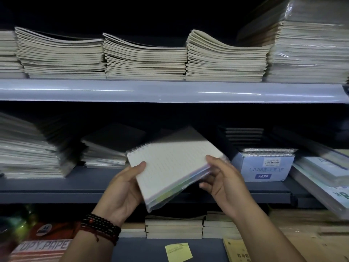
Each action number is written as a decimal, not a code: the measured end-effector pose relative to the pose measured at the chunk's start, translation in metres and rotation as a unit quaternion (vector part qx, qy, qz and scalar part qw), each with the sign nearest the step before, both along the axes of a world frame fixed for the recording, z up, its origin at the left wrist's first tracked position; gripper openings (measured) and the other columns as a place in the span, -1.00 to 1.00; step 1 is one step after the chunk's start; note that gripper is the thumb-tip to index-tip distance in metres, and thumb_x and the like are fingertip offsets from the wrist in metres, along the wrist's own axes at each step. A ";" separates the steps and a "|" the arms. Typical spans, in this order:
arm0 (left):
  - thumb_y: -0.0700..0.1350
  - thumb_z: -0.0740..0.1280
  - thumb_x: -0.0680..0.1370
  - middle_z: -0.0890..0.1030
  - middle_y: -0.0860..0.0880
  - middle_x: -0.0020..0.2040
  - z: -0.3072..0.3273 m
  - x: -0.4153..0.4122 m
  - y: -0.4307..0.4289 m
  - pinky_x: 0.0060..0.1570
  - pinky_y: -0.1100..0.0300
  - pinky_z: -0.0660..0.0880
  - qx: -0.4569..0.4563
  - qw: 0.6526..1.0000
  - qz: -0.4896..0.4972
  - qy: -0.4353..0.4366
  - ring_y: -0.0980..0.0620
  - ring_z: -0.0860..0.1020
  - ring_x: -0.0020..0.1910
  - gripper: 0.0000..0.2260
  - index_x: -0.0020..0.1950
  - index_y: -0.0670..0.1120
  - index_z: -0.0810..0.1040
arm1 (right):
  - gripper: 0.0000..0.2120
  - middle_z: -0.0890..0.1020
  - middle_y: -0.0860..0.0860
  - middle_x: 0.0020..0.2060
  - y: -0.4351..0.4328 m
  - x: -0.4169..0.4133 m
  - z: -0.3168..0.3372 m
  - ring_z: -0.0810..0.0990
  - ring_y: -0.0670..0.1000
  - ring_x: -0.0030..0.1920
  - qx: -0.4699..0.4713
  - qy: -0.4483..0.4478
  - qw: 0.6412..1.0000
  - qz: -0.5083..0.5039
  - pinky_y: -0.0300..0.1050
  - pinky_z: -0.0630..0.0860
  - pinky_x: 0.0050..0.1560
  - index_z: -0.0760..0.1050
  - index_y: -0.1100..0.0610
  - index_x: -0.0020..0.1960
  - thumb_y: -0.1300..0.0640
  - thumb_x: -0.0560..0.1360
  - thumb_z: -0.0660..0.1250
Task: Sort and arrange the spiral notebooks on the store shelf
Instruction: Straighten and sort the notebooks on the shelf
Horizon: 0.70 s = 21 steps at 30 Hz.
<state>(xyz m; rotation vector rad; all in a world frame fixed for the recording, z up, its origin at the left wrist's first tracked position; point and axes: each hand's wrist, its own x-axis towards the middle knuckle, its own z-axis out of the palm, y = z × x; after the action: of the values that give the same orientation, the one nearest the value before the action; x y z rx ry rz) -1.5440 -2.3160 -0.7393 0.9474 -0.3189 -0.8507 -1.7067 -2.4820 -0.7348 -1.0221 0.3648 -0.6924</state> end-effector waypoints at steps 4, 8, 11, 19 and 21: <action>-0.28 0.37 0.49 0.66 -0.18 0.22 -0.002 -0.009 -0.006 0.12 -0.14 0.62 -0.026 1.000 0.004 -0.005 -0.16 0.64 0.20 -0.60 0.33 -0.17 0.50 | -0.72 0.70 0.16 0.07 0.012 0.009 -0.007 0.69 0.17 0.01 -0.036 0.063 0.995 0.066 0.11 0.62 -0.06 0.52 0.16 0.22 0.11 0.54 0.38; -0.18 0.37 0.51 0.71 -0.19 -0.03 0.001 -0.004 0.003 0.00 -0.14 0.64 0.015 0.998 -0.054 -0.021 -0.21 0.69 0.03 -0.83 0.08 -0.19 0.56 | -0.68 0.70 0.09 0.10 0.004 0.006 -0.006 0.64 0.16 0.14 -0.030 0.084 0.996 0.004 0.19 0.57 0.15 0.53 0.10 0.21 0.33 0.49 0.33; -0.15 0.38 0.49 0.69 -0.27 0.05 -0.001 -0.001 0.004 -0.15 0.01 0.68 0.049 0.997 -0.051 -0.037 -0.22 0.70 -0.07 -0.73 0.14 -0.24 0.58 | -0.68 0.71 0.06 0.08 -0.007 0.000 -0.003 0.63 0.16 0.15 -0.054 0.098 0.994 -0.020 0.16 0.56 0.17 0.54 0.08 0.20 0.32 0.49 0.32; -0.26 0.36 0.55 0.66 -0.33 0.14 -0.017 -0.010 -0.017 -0.01 0.03 0.67 -0.042 0.998 0.015 -0.033 -0.26 0.68 0.08 -0.65 0.27 -0.43 0.50 | -0.69 0.73 0.02 -0.05 -0.007 0.005 -0.011 0.64 0.02 -0.15 -0.105 0.092 0.988 -0.065 -0.10 0.49 -0.36 0.54 0.05 0.23 0.21 0.50 0.44; -0.21 0.37 0.56 0.68 -0.28 0.12 -0.018 -0.009 -0.024 0.06 0.03 0.65 -0.034 0.997 0.021 -0.068 -0.23 0.68 0.09 -0.69 0.23 -0.38 0.55 | -0.63 0.72 -0.05 -0.01 -0.013 0.012 -0.016 0.65 -0.05 -0.05 -0.147 0.106 0.977 -0.114 -0.17 0.49 -0.23 0.51 0.01 0.29 0.20 0.51 0.44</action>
<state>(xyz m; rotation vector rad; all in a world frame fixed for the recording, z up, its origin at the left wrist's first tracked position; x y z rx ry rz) -1.5533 -2.3398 -0.7572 0.9473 -0.4412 -0.7334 -1.6944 -2.4949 -0.7506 -1.3555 0.5842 -0.8631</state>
